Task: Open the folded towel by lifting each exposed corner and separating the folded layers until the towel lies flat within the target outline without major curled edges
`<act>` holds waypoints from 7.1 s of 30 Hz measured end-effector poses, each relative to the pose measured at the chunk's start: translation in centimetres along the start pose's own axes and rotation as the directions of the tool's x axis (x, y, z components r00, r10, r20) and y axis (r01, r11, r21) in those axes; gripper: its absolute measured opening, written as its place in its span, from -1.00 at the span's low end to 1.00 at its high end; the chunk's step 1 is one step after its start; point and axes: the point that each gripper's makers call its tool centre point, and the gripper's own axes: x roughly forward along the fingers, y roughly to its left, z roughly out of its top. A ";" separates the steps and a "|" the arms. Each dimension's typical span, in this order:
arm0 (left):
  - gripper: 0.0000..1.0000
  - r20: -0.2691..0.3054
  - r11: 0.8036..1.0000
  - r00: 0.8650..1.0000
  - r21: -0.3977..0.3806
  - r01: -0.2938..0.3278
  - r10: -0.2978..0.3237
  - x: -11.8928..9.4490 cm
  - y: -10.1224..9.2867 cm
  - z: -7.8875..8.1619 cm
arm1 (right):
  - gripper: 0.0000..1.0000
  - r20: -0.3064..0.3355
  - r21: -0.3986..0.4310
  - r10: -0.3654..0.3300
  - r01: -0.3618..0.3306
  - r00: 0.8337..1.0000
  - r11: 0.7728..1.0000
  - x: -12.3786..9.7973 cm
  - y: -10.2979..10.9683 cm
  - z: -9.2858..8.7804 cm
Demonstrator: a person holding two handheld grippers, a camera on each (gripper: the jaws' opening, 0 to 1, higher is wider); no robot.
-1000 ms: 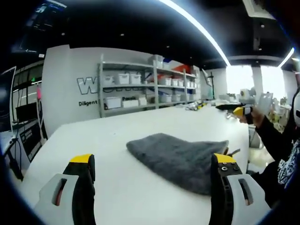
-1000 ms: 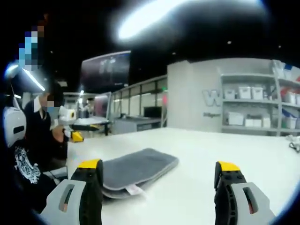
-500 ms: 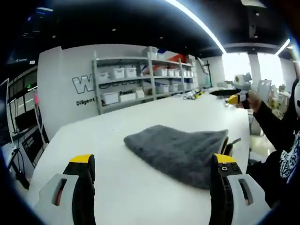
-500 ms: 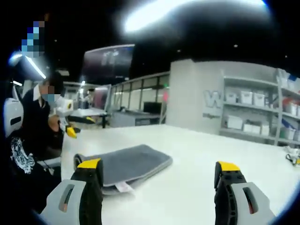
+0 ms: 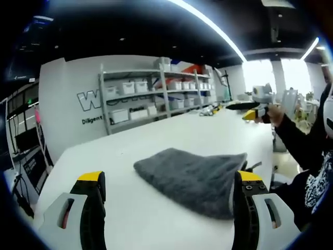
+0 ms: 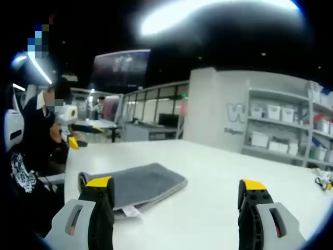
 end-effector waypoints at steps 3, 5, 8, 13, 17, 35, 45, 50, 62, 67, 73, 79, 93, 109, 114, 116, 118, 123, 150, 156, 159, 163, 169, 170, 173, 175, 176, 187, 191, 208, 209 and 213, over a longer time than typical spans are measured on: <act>1.00 0.001 1.000 1.000 0.005 0.009 -0.009 0.1 -0.3 0.2 | 1.00 -0.002 -0.003 -0.006 0.006 1.000 1.000 0.0 -0.1 0.0; 1.00 0.005 1.000 1.000 0.008 0.018 -0.018 0.1 -0.7 0.5 | 1.00 -0.004 -0.003 -0.009 0.009 1.000 1.000 0.0 -0.2 0.0; 1.00 0.002 0.999 1.000 0.021 0.030 -0.030 0.3 -1.2 0.8 | 0.99 -0.011 -0.015 -0.017 0.017 1.000 1.000 0.0 -0.5 0.1; 1.00 -0.022 0.996 0.999 0.075 0.040 -0.039 0.7 -2.2 1.2 | 0.98 -0.009 -0.037 -0.038 0.038 0.999 0.999 0.3 -1.0 0.8; 1.00 -0.024 0.994 0.998 0.092 0.052 -0.050 0.7 -2.8 1.9 | 0.99 -0.012 -0.065 -0.033 0.032 0.999 0.997 0.6 -0.7 1.2; 1.00 -0.052 0.972 0.995 0.216 0.096 -0.087 1.7 -6.7 3.5 | 0.98 -0.027 -0.201 -0.074 0.067 0.997 0.977 1.2 -2.5 3.8; 1.00 -0.072 0.953 0.994 0.285 0.103 -0.086 2.3 -8.2 4.2 | 0.98 -0.032 -0.250 -0.082 0.071 0.996 0.966 1.5 -3.4 5.0; 1.00 -0.073 0.950 0.994 0.298 0.097 -0.079 2.5 -8.7 4.7 | 0.98 -0.028 -0.261 -0.081 0.071 0.996 0.963 1.6 -3.7 5.6; 1.00 -0.077 0.928 0.994 0.359 0.104 -0.081 3.4 -10.7 5.1 | 0.98 -0.028 -0.299 -0.089 0.076 0.996 0.951 1.8 -3.8 6.5; 1.00 -0.090 0.901 0.995 0.427 0.077 -0.043 4.5 -11.4 4.8 | 0.98 -0.027 -0.313 -0.094 0.081 0.995 0.946 2.1 -3.9 7.0; 1.00 -0.103 0.874 0.995 0.481 0.060 -0.012 5.0 -11.8 4.3 | 0.99 -0.022 -0.318 -0.092 0.080 0.996 0.945 2.3 -3.8 7.3; 1.00 -0.097 0.871 0.995 0.489 0.046 0.003 5.5 -12.1 4.3 | 0.99 0.012 -0.211 -0.110 0.111 0.994 0.971 2.6 -5.3 8.0; 1.00 -0.111 0.812 0.992 0.583 0.019 0.057 7.3 -13.3 2.8 | 0.99 0.022 -0.193 -0.095 0.097 0.995 0.976 2.9 -4.9 8.6; 1.00 -0.079 0.727 0.991 0.686 -0.024 0.107 8.3 -14.4 2.9 | 0.99 0.023 -0.186 -0.089 0.092 0.996 0.978 3.5 -4.4 8.7; 1.00 -0.083 0.656 0.987 0.754 -0.027 0.136 9.2 -15.3 1.7 | 0.99 0.017 -0.183 -0.084 0.086 0.996 0.979 3.8 -4.1 8.5; 1.00 -0.081 0.639 0.987 0.769 -0.028 0.141 9.5 -15.6 1.3 | 0.99 0.016 -0.183 -0.081 0.082 0.997 0.980 3.9 -4.0 8.4; 1.00 -0.072 0.631 0.987 0.775 -0.036 0.145 9.5 -15.8 1.4 | 0.99 0.017 -0.183 -0.081 0.082 0.997 0.980 3.9 -4.0 8.5; 1.00 -0.042 0.615 0.985 0.785 -0.070 0.165 9.7 -15.8 1.8 | 0.99 0.014 -0.171 -0.069 0.070 0.998 0.983 3.9 -3.7 8.4; 0.76 -0.052 0.514 0.979 0.856 -0.057 0.195 11.1 -16.6 0.8 | 0.82 0.033 0.260 0.049 -0.056 0.998 0.964 6.6 -4.2 6.8; 0.79 -0.058 0.516 0.976 0.854 -0.060 0.209 11.2 -16.3 0.6 | 0.79 0.016 0.336 0.110 -0.109 0.994 0.936 8.1 -3.9 5.6; 0.73 -0.063 0.508 0.976 0.860 -0.053 0.209 11.3 -16.4 0.4 | 0.76 -0.002 0.385 0.156 -0.143 0.988 0.912 9.3 -3.1 4.6; 0.70 -0.064 0.504 0.976 0.862 -0.051 0.209 11.4 -16.4 0.3 | 0.64 -0.016 0.489 0.260 -0.219 0.965 0.844 10.6 -1.3 3.4; 0.66 -0.068 0.493 0.973 0.869 -0.050 0.219 11.4 -16.1 0.2 | 0.67 -0.039 0.560 0.312 -0.238 0.949 0.794 12.0 -0.7 2.0; 0.66 -0.069 0.495 0.973 0.867 -0.050 0.219 11.3 -16.0 0.2 | 0.67 -0.038 0.567 0.317 -0.241 0.948 0.788 12.0 -0.7 2.0; 0.64 -0.069 0.491 0.973 0.870 -0.049 0.219 11.3 -16.0 0.2 | 0.66 -0.028 0.594 0.317 -0.239 0.948 0.768 12.3 -1.1 2.0; 0.59 -0.075 0.491 0.974 0.870 -0.041 0.214 11.3 -16.1 0.0 | 0.64 -0.035 0.600 0.316 -0.233 0.948 0.765 12.5 -1.4 1.7; 0.58 -0.080 0.489 0.974 0.871 -0.035 0.211 11.3 -16.2 -0.1 | 0.64 -0.040 0.602 0.315 -0.228 0.948 0.765 12.6 -1.5 1.6; 0.47 -0.091 0.481 0.971 0.876 -0.027 0.220 11.5 -16.1 -0.3 | 0.55 -0.087 0.669 0.329 -0.190 0.940 0.719 14.7 -3.7 -1.3; 0.44 -0.097 0.482 0.972 0.876 -0.019 0.216 11.7 -16.2 -0.4 | 0.49 -0.088 0.705 0.332 -0.177 0.939 0.687 15.4 -4.5 -2.3; 0.19 -0.139 0.496 0.968 0.868 0.017 0.209 11.8 -16.4 -1.1 | 0.33 -0.119 0.754 0.398 -0.178 0.910 0.632 17.0 -4.1 -4.4; 0.16 -0.145 0.501 0.968 0.865 0.024 0.205 11.8 -16.4 -1.2 | 0.32 -0.117 0.756 0.401 -0.180 0.909 0.629 17.1 -4.0 -4.4; 0.07 -0.161 0.502 0.967 0.864 0.040 0.200 11.8 -16.5 -1.6 | 0.32 -0.132 0.748 0.401 -0.174 0.906 0.640 17.1 -3.6 -4.7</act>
